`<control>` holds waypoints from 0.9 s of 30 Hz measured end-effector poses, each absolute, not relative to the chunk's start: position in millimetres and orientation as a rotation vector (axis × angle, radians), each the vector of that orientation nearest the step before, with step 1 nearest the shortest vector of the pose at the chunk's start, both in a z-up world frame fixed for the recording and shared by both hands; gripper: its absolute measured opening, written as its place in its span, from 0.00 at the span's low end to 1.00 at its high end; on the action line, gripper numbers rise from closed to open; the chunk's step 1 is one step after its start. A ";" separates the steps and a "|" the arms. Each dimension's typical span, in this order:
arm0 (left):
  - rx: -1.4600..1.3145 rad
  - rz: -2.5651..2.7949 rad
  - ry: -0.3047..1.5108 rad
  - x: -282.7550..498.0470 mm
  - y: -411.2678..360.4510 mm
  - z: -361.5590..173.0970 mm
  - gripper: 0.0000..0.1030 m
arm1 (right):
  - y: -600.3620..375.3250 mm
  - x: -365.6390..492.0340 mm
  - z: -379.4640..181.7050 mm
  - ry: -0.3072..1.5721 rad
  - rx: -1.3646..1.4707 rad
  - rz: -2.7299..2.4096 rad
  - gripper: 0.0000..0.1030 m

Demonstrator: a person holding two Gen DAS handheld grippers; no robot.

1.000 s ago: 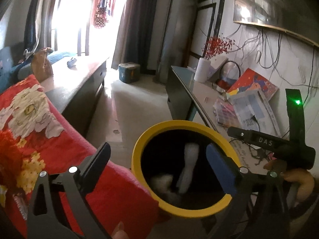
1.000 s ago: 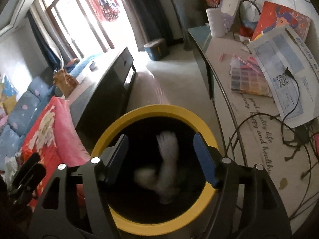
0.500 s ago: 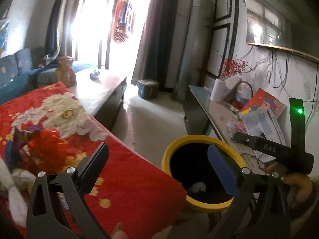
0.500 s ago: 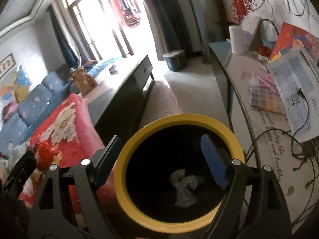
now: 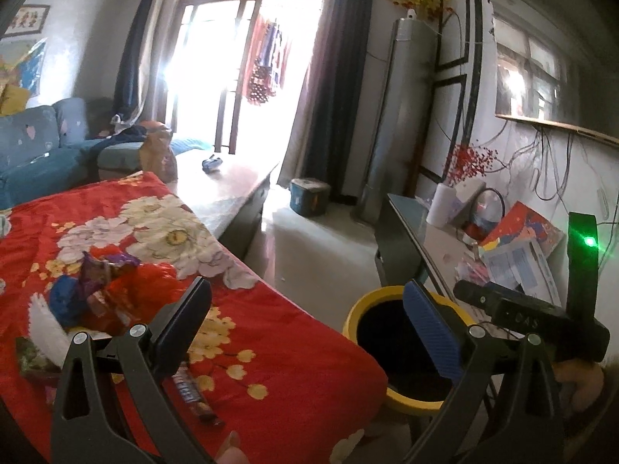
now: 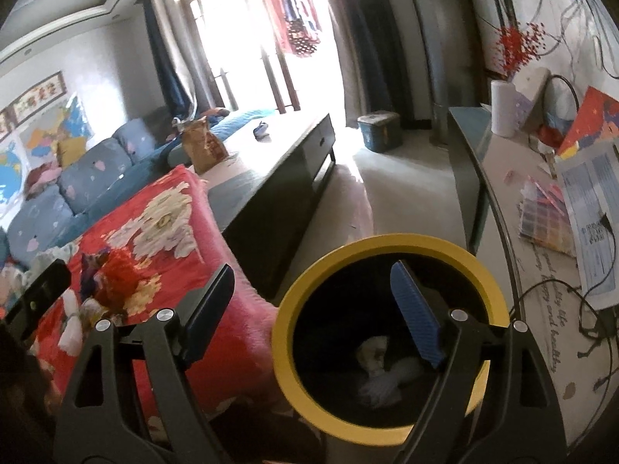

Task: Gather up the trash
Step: 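Move both open tools back toward the trash on the bed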

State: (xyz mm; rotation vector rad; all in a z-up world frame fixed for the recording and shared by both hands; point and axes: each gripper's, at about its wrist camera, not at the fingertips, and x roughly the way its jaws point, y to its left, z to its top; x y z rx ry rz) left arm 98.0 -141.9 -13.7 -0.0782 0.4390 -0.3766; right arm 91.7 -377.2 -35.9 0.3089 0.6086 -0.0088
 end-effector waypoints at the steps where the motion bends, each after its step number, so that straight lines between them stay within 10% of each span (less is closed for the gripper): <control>1: -0.082 -0.373 0.436 97.7 -139.6 -12.9 0.94 | -374.8 91.2 -34.7 0.606 0.305 -0.003 0.73; 27: -0.144 -0.187 0.387 90.1 -60.5 -1.8 0.94 | -296.4 88.9 -17.4 0.605 0.173 0.207 0.73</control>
